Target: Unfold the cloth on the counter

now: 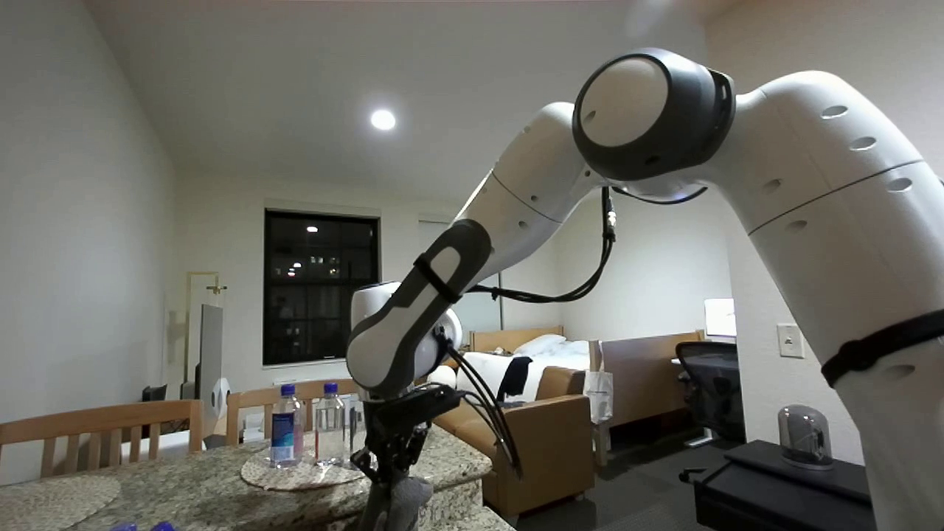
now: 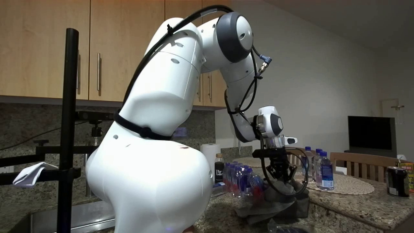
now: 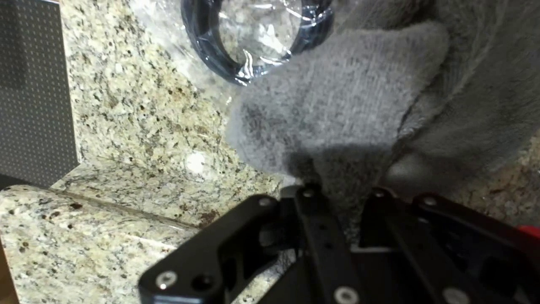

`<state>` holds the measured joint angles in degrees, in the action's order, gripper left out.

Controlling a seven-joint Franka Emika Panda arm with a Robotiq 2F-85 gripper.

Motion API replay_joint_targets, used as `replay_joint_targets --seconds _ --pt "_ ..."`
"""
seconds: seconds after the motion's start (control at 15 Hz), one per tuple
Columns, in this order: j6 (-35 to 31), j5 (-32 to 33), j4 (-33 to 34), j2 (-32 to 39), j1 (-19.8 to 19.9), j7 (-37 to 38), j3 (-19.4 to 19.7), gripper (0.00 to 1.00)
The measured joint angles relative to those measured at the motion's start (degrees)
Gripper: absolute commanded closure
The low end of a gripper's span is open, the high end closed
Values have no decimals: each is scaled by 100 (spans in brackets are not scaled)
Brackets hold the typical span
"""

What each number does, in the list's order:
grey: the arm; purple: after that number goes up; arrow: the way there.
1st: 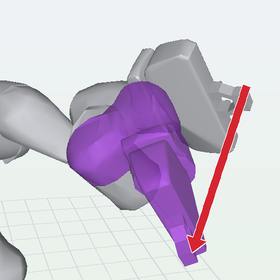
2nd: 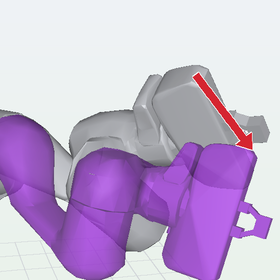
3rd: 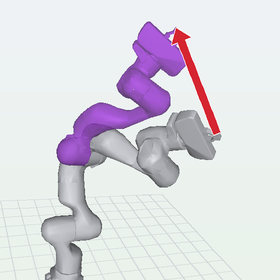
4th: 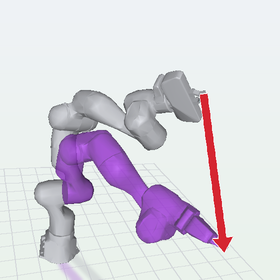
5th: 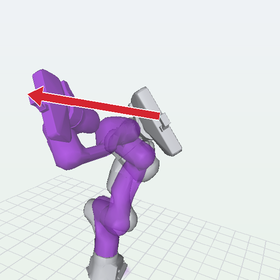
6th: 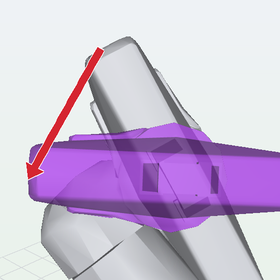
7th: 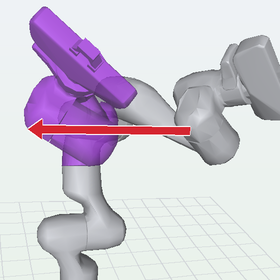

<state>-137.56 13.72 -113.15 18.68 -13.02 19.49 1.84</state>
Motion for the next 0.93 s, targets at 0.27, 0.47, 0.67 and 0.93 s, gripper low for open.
replay_joint_targets --seconds 0.27,0.47,0.67,0.93 --pt "-5 0 -92 0 167 -361 -36 90" --pt "-15 31 -92 0 190 -367 -16 90" --pt "-14 94 -92 0 189 -323 51 90" --pt "-12 194 -90 -21 189 -188 143 90"
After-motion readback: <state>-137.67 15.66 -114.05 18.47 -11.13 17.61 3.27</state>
